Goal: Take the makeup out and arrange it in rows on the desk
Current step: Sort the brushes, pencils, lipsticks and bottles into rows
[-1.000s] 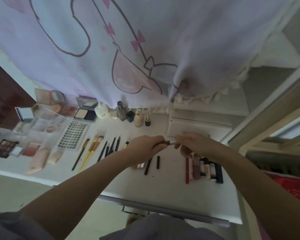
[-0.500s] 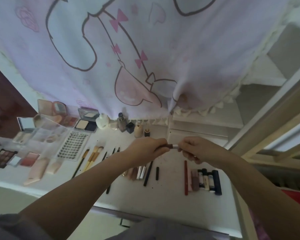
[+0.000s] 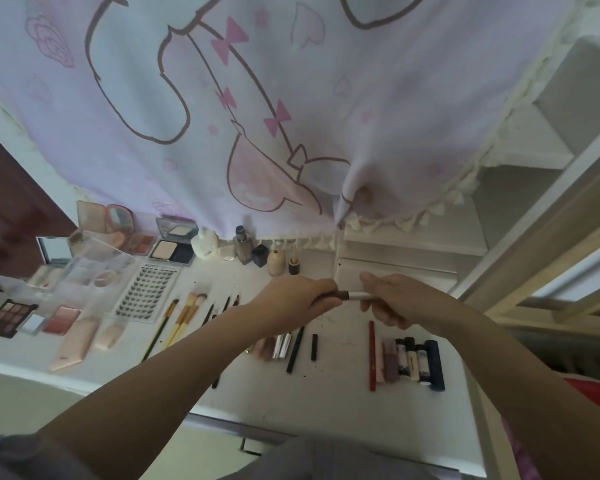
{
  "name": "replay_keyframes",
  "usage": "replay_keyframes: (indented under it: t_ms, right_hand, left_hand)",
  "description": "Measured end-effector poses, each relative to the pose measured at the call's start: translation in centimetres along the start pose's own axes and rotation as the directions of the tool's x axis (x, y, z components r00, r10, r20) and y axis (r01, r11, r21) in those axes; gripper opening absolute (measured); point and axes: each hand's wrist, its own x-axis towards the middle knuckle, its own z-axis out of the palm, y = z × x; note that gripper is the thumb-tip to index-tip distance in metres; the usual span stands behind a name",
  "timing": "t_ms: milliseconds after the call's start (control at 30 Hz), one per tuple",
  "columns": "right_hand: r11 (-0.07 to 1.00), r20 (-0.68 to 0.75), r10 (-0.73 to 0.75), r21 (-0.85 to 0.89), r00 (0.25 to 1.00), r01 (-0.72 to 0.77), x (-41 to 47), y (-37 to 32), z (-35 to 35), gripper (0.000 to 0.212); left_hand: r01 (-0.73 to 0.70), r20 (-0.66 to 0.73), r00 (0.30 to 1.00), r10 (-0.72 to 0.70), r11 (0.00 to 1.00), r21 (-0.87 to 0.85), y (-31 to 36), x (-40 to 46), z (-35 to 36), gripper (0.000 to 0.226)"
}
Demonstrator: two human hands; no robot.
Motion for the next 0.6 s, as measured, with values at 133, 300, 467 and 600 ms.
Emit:
replay_keyframes:
  t_ms: [133, 300, 467, 600]
  right_hand:
    - [0.998, 0.02, -0.056, -0.035, 0.998, 0.057, -0.03, 0.16, 0.05, 0.028]
    - [0.999, 0.032, -0.002, 0.05, 0.999, 0.001, -0.18, 0.13, -0.24, 0.039]
    - [0.999, 0.044, -0.026, 0.02, 0.999, 0.025, -0.34, 0.58, -0.18, 0.024]
    - [0.997, 0.051, 0.024, 0.077, 0.998, -0.028, -0.49, 0.81, -0.22, 0.039]
  left_hand:
    - [-0.002, -0.001, 1.0, 0.002, 1.0, 0.024, 0.15, -0.02, -0.12, 0.026]
    - [-0.005, -0.006, 1.0, 0.005, 1.0, -0.009, 0.41, -0.01, -0.28, 0.026]
    - [-0.024, 0.008, 1.0, 0.024, 0.999, 0.035, 0.36, 0.08, -0.05, 0.027]
    - [-0.032, 0.004, 0.999, 0.032, 0.999, 0.029, 0.26, 0.1, 0.18, 0.026]
